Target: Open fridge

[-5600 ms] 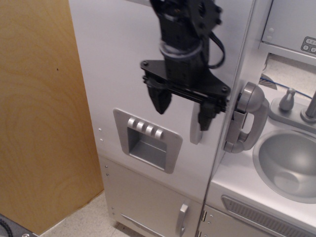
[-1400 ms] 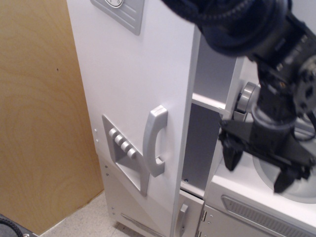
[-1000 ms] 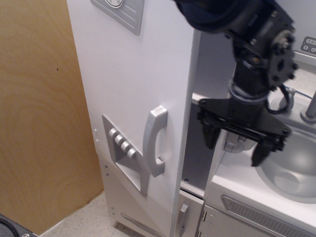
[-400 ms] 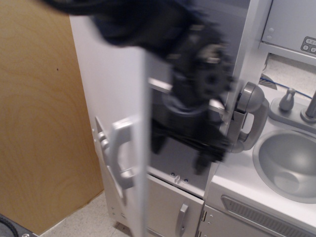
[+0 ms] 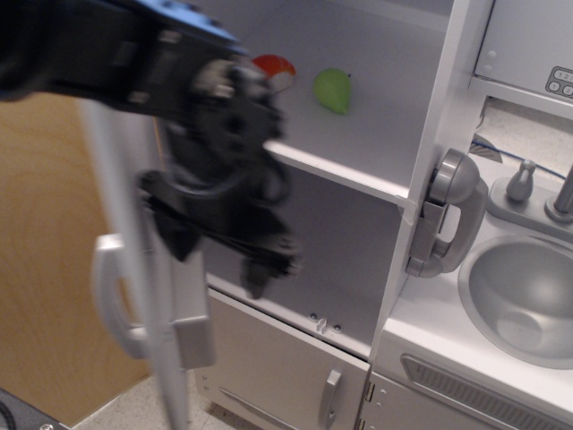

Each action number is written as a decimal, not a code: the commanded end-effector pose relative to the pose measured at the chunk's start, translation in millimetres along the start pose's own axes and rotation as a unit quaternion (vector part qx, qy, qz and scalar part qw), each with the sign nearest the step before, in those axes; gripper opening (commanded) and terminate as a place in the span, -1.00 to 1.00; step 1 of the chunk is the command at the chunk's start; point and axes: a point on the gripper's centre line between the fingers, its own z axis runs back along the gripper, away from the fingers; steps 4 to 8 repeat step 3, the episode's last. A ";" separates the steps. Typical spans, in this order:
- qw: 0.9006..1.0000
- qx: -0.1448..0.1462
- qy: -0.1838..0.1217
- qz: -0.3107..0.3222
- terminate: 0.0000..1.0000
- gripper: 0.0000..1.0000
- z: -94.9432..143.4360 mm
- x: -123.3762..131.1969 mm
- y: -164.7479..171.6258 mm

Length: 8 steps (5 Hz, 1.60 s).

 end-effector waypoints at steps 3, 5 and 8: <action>0.987 0.086 0.050 0.129 1.00 1.00 -14.3 45.2 95.3; 0.987 0.086 0.050 0.129 1.00 1.00 -14.3 45.2 95.3; 0.987 0.086 0.050 0.129 1.00 1.00 -14.3 45.2 95.3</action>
